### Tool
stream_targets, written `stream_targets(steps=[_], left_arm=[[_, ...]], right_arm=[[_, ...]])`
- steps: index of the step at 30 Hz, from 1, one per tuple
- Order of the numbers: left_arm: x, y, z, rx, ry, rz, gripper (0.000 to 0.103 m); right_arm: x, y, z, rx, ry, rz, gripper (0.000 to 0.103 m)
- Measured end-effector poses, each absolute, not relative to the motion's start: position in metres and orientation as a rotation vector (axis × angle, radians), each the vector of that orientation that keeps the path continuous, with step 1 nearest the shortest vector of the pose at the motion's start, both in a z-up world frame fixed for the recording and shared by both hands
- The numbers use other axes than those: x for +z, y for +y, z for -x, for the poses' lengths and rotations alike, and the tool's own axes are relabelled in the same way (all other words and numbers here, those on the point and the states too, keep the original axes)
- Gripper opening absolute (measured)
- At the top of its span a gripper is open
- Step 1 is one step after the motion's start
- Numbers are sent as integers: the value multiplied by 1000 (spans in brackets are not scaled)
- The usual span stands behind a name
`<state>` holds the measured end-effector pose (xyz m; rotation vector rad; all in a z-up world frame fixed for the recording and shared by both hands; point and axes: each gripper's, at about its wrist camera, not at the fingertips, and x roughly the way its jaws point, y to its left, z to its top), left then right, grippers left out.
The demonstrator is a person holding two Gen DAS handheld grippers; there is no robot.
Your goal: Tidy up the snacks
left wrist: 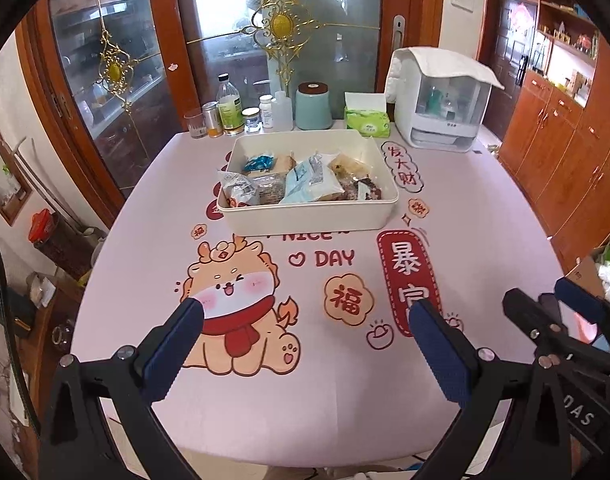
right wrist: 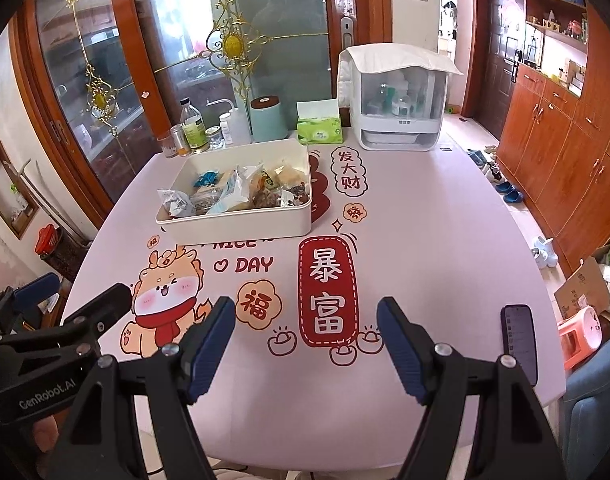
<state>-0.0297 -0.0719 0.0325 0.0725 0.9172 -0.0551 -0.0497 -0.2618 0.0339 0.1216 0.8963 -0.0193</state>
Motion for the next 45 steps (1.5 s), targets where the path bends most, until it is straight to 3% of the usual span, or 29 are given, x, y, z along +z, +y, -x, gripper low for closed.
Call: stream_targets(steps=[45], left_arm=[[22,-53,36,-49,969,-53,102]], right_arm=[[25,-247,46,6,936,-81,74]])
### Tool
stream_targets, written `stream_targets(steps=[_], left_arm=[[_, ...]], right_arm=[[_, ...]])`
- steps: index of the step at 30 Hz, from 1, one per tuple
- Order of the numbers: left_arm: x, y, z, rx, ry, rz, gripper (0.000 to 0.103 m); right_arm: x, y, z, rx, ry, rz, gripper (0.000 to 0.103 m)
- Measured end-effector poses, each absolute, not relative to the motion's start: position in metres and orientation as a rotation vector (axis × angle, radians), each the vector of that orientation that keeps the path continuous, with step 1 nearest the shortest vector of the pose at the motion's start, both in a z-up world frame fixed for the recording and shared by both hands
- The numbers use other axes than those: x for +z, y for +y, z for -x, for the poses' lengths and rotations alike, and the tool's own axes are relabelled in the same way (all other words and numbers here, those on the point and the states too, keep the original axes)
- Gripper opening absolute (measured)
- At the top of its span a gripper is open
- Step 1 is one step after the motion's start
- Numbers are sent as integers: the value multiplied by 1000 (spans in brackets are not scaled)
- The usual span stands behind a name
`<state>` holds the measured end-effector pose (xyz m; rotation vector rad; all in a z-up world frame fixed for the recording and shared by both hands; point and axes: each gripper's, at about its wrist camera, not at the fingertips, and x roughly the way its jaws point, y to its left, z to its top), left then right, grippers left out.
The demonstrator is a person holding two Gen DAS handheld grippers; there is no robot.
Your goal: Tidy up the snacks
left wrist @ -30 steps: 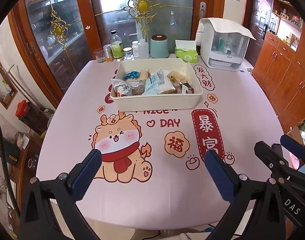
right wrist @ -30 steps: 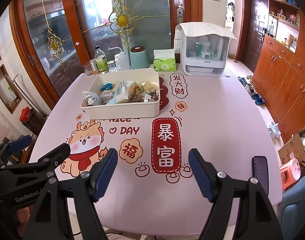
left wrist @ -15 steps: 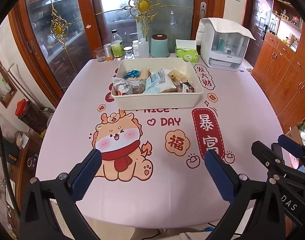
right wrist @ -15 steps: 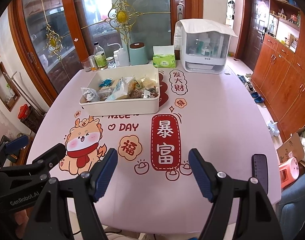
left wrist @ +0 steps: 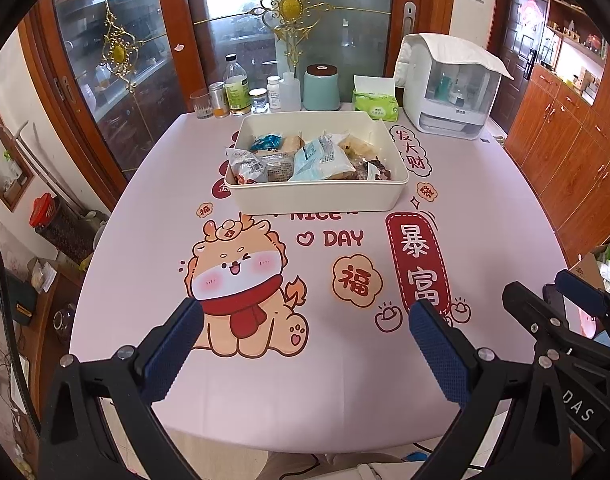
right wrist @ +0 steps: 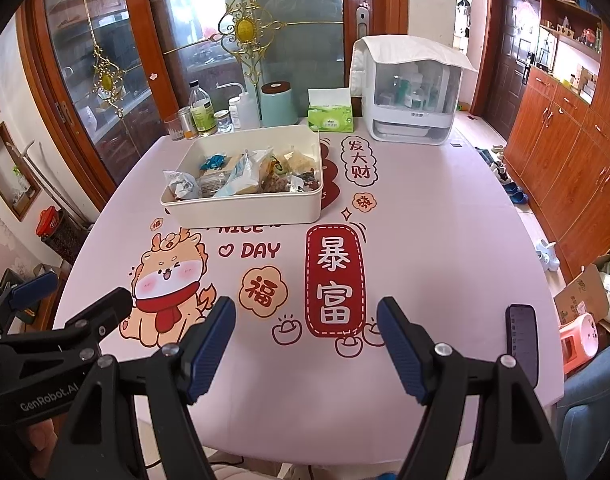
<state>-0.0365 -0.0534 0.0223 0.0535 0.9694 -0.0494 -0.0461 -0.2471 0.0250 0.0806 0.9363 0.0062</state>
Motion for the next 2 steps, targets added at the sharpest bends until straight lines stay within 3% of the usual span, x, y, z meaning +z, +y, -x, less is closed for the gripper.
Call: stream_targets(steps=[2], left_arm=[[22,-53,37,-50,973,-52,102]], right_arm=[[25,-247,47,6,937,-81,74]])
